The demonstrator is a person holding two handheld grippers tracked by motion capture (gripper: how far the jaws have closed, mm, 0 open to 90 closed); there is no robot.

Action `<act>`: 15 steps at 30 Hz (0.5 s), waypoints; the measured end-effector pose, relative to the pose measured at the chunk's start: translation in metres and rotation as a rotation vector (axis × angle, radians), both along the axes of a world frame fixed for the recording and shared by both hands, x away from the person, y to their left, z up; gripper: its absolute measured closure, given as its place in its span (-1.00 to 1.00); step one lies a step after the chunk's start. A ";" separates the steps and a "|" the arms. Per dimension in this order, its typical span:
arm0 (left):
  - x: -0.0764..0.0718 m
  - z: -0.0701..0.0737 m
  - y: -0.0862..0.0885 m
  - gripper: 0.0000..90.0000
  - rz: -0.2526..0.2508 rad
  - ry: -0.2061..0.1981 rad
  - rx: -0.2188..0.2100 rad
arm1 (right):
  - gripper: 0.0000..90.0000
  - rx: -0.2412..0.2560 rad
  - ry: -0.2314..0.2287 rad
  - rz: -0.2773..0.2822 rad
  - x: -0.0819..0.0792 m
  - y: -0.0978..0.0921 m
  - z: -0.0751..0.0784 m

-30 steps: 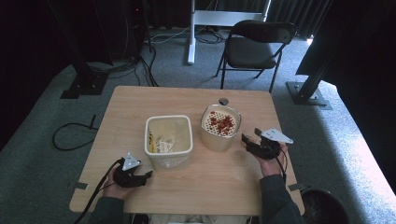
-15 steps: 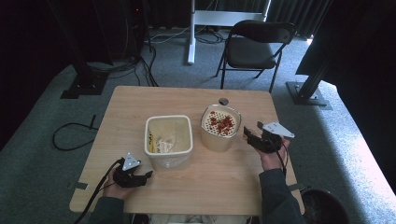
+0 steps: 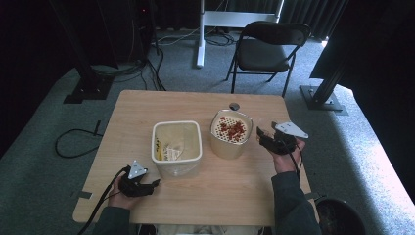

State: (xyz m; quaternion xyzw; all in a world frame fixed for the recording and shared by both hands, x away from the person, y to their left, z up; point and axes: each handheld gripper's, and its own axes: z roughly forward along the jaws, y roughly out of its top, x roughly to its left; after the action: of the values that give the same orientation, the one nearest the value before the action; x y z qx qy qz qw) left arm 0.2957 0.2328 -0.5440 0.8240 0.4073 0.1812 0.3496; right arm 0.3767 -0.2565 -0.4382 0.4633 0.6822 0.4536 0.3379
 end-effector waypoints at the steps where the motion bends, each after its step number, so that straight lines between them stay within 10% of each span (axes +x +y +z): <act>1: 0.000 0.000 0.000 -0.30 0.000 0.000 0.000 | -0.22 -0.002 -0.003 0.000 0.001 0.000 0.001; 15: 0.000 0.000 0.000 -0.30 -0.001 0.001 0.003 | -0.21 -0.083 0.002 -0.030 0.012 0.007 0.012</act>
State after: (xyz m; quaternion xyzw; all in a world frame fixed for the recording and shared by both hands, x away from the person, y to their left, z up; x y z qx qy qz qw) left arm 0.2957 0.2330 -0.5439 0.8249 0.4066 0.1813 0.3484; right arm 0.3891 -0.2492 -0.4265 0.4592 0.6938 0.4195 0.3630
